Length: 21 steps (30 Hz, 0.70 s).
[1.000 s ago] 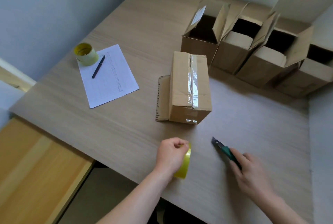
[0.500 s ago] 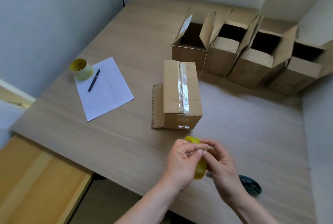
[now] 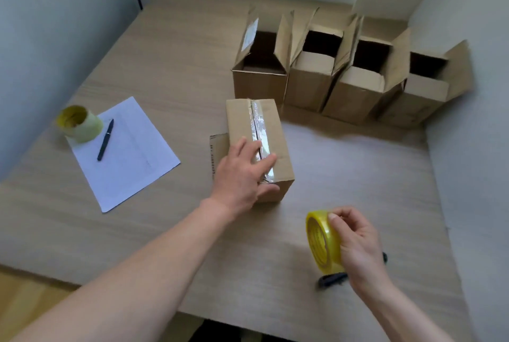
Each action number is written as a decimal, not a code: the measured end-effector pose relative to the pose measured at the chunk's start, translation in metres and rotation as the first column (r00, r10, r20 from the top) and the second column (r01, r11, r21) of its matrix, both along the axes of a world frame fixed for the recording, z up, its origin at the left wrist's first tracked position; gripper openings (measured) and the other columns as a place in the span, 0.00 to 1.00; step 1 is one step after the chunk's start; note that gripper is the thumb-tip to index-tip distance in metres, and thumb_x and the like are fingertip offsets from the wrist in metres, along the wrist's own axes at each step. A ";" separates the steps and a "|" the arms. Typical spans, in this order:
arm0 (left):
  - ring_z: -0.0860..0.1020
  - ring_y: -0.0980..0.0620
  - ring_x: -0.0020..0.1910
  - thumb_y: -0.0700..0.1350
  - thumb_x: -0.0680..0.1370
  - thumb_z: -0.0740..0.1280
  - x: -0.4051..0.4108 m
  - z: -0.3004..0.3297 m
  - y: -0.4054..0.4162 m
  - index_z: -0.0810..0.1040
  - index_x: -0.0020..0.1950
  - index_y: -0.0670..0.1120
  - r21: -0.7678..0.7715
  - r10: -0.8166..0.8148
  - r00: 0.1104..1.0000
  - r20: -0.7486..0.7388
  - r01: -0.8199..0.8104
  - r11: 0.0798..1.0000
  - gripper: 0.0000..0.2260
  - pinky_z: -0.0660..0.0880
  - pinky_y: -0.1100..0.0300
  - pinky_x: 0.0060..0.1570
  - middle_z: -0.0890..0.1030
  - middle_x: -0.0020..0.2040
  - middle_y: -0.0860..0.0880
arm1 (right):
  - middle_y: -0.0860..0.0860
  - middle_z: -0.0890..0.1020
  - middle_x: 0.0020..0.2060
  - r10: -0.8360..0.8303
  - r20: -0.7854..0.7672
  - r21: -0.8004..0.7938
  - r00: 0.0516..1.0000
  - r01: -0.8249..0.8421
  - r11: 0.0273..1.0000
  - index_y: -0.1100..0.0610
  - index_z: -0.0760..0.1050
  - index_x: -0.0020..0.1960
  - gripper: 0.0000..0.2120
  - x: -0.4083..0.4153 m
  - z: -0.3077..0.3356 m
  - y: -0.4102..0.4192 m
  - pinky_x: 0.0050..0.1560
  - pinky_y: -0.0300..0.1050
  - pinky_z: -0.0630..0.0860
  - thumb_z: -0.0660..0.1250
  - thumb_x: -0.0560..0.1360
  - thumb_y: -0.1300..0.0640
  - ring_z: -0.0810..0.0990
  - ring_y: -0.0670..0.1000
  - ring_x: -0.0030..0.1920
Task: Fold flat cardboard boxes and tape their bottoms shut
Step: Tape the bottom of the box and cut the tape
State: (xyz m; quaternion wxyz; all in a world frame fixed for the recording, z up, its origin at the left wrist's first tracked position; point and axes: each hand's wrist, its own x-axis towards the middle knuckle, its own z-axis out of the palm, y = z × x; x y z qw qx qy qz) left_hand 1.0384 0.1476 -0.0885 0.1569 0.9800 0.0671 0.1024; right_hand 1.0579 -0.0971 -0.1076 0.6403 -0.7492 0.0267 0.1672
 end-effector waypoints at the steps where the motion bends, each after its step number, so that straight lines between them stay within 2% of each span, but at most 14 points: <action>1: 0.73 0.34 0.61 0.57 0.64 0.79 0.001 -0.007 0.007 0.81 0.61 0.47 0.012 -0.041 0.999 0.027 0.041 0.999 0.28 0.77 0.42 0.49 0.78 0.60 0.40 | 0.45 0.77 0.31 -0.014 0.006 -0.020 1.000 0.014 1.000 0.51 0.79 0.40 0.05 0.000 0.000 -0.002 0.34 0.42 0.70 0.70 0.75 0.57 0.73 0.45 0.33; 3: 0.72 0.39 0.57 0.57 0.63 0.78 0.000 -0.019 0.017 0.82 0.60 0.48 0.030 -0.081 0.992 0.092 0.079 0.996 0.28 0.77 0.44 0.44 0.79 0.56 0.41 | 0.45 0.77 0.30 -0.031 0.018 -0.045 0.999 0.032 0.998 0.51 0.78 0.39 0.08 -0.001 -0.001 -0.001 0.34 0.42 0.69 0.69 0.76 0.60 0.73 0.44 0.32; 6: 0.67 0.43 0.55 0.53 0.58 0.81 0.004 -0.024 0.026 0.81 0.62 0.50 0.042 -0.144 0.983 0.111 0.140 0.989 0.32 0.77 0.44 0.43 0.79 0.55 0.42 | 0.44 0.77 0.29 -0.017 0.054 -0.058 0.998 0.020 0.998 0.50 0.79 0.37 0.14 -0.002 0.007 0.014 0.32 0.37 0.69 0.68 0.76 0.66 0.72 0.43 0.31; 9: 0.66 0.43 0.55 0.48 0.55 0.83 0.011 -0.020 0.044 0.79 0.64 0.51 0.056 -0.269 0.960 0.082 0.265 0.963 0.38 0.78 0.44 0.44 0.78 0.56 0.42 | 0.45 0.76 0.29 0.114 0.050 -0.084 0.992 -0.110 0.990 0.50 0.78 0.38 0.11 0.002 0.023 0.039 0.31 0.37 0.68 0.70 0.75 0.64 0.71 0.44 0.31; 12: 0.66 0.43 0.56 0.50 0.55 0.83 0.011 -0.017 0.064 0.77 0.66 0.52 0.087 -0.377 0.926 0.036 0.373 0.924 0.40 0.78 0.45 0.45 0.77 0.59 0.43 | 0.45 0.73 0.26 0.277 0.015 -0.220 0.961 -0.267 0.938 0.50 0.78 0.37 0.11 0.007 0.034 0.060 0.31 0.40 0.66 0.69 0.74 0.63 0.69 0.44 0.29; 15: 0.68 0.44 0.57 0.51 0.53 0.83 0.010 -0.011 0.072 0.74 0.67 0.55 0.090 -0.412 0.911 -0.005 0.411 0.907 0.42 0.78 0.47 0.47 0.76 0.60 0.46 | 0.45 0.73 0.25 0.357 -0.021 -0.347 0.934 -0.341 0.873 0.48 0.78 0.37 0.10 0.007 0.037 0.073 0.32 0.43 0.67 0.68 0.73 0.62 0.69 0.46 0.28; 17: 0.69 0.43 0.56 0.49 0.54 0.82 0.010 -0.007 0.072 0.72 0.66 0.56 0.084 -0.418 0.908 -0.023 0.418 0.904 0.42 0.77 0.47 0.48 0.76 0.60 0.46 | 0.45 0.73 0.24 0.366 -0.026 -0.393 0.930 -0.346 0.852 0.48 0.77 0.38 0.09 0.006 0.038 0.077 0.33 0.45 0.68 0.68 0.73 0.61 0.69 0.46 0.29; 21: 0.71 0.41 0.58 0.47 0.61 0.78 0.007 0.001 0.071 0.75 0.67 0.54 0.074 -0.417 0.906 -0.073 0.422 0.904 0.35 0.76 0.45 0.52 0.75 0.62 0.45 | 0.45 0.73 0.23 0.309 -0.015 -0.450 0.951 -0.282 0.847 0.47 0.77 0.38 0.10 0.008 0.040 0.084 0.33 0.45 0.68 0.68 0.72 0.61 0.69 0.46 0.27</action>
